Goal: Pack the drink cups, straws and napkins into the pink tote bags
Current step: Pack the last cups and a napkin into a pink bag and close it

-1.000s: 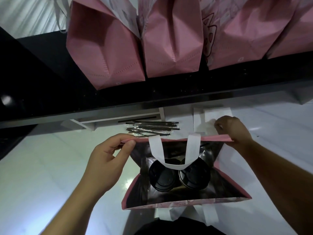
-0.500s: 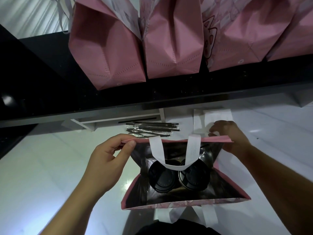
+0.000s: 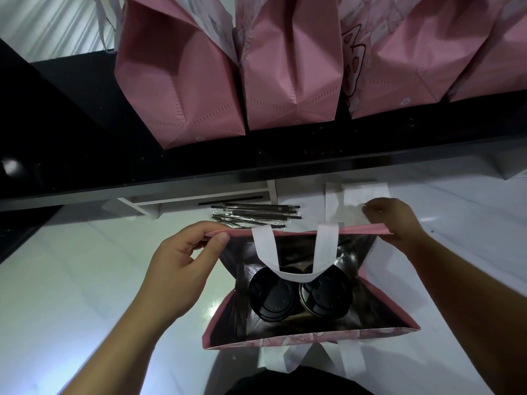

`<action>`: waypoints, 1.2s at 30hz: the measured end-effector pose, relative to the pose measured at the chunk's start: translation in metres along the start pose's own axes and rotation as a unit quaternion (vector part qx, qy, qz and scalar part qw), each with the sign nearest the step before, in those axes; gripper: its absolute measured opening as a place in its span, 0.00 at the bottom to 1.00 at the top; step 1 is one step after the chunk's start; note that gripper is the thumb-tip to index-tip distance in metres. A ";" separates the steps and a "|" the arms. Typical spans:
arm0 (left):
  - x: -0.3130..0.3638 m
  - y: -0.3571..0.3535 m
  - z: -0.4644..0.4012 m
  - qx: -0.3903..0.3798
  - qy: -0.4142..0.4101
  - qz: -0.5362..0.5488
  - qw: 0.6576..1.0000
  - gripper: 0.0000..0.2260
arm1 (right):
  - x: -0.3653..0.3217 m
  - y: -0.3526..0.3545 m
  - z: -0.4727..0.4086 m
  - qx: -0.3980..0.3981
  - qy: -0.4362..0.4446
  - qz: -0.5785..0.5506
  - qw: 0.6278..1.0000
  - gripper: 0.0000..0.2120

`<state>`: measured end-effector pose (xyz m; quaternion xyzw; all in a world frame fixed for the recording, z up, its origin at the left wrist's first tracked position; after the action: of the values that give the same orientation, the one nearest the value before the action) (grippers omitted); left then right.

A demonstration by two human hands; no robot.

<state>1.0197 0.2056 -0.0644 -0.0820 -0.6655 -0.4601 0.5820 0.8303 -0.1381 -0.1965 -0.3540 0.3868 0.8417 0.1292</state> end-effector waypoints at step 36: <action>-0.004 0.001 0.000 0.001 -0.014 0.006 1.000 0.08 | 0.007 0.004 0.023 -0.025 0.211 0.249 0.945 0.17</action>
<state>1.0215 0.2079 -0.0668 -0.0924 -0.6736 -0.4547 0.5753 0.8114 -0.1241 -0.1887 -0.4188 0.4601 0.7625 -0.1776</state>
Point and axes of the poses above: each hand's wrist, its own z-axis away from the middle knuckle, its own y-axis out of the back of the hand, x = y × z, the point moved 1 cm from there along -z, towards the middle knuckle, and after that the axes turned 3 degrees about -x, right-handed, at the moved point
